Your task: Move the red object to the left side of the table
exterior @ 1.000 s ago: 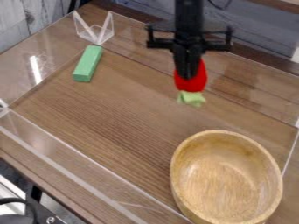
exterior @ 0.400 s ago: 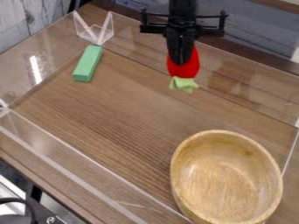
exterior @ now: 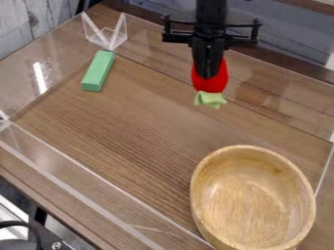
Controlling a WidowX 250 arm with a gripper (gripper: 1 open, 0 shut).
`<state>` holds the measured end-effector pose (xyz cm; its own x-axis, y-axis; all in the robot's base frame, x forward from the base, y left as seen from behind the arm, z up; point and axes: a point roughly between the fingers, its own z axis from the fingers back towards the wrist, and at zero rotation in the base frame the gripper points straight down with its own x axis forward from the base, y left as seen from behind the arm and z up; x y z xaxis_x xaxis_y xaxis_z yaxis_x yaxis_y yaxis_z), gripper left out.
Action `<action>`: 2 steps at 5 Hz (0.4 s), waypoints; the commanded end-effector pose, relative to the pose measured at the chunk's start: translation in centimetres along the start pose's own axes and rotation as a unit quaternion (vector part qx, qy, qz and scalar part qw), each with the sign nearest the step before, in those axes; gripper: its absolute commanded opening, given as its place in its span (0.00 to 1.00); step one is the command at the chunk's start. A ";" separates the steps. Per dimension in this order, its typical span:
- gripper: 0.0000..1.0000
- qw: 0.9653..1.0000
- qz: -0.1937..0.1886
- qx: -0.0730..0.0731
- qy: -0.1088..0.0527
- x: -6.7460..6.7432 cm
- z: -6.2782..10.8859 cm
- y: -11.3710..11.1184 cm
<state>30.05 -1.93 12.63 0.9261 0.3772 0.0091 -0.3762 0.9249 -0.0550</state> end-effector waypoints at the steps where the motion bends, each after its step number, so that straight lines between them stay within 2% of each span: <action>1: 0.00 1.000 0.013 0.006 -0.025 0.4 2.2 2.9; 2: 0.00 0.999 0.036 0.016 -0.035 0.8 3.4 6.4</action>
<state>28.13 4.32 14.20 0.8940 0.4473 0.0256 -0.4471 0.8944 -0.0158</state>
